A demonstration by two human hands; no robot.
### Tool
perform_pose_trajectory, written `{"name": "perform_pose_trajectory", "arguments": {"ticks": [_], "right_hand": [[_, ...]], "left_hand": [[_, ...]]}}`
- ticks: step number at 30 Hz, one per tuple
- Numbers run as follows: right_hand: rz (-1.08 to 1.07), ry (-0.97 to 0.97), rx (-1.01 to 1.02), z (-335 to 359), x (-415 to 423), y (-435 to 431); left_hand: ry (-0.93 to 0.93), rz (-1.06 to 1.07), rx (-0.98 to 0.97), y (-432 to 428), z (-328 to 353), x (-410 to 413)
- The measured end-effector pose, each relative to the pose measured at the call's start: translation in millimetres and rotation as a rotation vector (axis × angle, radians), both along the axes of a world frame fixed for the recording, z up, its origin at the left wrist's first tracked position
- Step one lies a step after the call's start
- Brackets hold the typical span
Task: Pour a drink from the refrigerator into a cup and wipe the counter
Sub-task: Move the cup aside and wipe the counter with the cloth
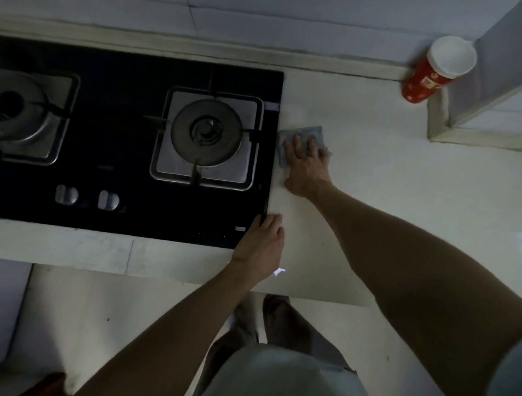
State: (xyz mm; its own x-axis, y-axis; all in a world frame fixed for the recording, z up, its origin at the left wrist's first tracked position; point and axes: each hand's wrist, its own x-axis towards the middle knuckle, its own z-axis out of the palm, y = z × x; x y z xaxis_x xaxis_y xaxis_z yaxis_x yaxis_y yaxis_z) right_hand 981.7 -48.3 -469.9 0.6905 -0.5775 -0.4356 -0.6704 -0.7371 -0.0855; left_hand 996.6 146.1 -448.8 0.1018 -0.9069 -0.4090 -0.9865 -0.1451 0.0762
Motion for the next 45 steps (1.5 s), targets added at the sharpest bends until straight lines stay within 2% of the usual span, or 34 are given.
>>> {"name": "perform_pose_trajectory", "arguments": {"ticks": [6,18,28,35,45], "right_hand": [[0.049,-0.004,-0.025,-3,34,-53],[0.041,0.072,-0.014,0,92,-129],[0.129,0.072,-0.094,-1,107,-154],[0.198,0.036,-0.113,-2,83,-161],[0.064,0.082,-0.135,-5,-35,-196]], "left_hand": [[0.039,0.087,-0.025,-38,1,-3],[0.203,0.18,0.055,-66,3,5],[0.124,0.159,0.087,-68,5,0],[0.146,0.147,0.104,-70,6,1],[0.095,0.069,0.243,-84,18,0]]}}
